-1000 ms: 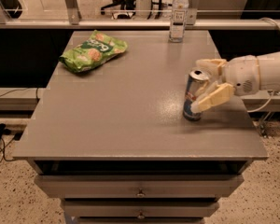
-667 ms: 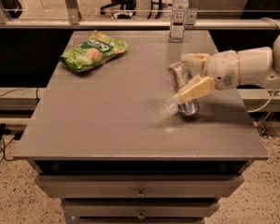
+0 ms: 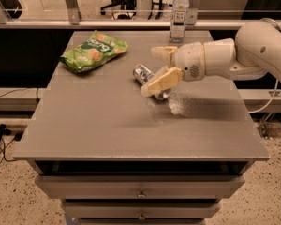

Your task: Knock redbull can over

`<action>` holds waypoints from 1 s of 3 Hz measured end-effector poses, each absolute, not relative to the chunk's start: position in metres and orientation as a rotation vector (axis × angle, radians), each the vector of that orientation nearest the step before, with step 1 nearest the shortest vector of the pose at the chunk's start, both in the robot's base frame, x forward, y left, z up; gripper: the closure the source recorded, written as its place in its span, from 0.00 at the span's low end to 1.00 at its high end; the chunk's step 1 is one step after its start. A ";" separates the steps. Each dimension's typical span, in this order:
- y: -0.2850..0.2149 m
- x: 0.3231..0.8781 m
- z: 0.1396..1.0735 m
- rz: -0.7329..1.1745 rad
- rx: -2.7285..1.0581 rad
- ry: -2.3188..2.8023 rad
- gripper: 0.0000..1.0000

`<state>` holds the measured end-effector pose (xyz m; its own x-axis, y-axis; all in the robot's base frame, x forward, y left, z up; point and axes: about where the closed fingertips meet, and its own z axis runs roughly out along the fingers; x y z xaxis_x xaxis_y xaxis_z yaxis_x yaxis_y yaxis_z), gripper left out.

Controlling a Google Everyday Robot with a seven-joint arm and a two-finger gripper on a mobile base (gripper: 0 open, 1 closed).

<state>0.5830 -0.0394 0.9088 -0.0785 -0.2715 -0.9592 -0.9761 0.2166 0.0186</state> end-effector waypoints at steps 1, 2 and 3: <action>-0.044 0.582 0.913 0.924 -1.223 1.535 0.00; -0.109 0.580 0.928 0.804 -1.222 1.544 0.00; -0.171 0.569 0.942 0.711 -1.257 1.556 0.00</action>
Offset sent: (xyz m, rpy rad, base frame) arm -0.0030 -0.1170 0.0298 -0.0726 -0.1221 -0.1140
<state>0.5693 -0.1707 0.9425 0.0098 -0.3768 -0.9263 -0.9468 0.2944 -0.1297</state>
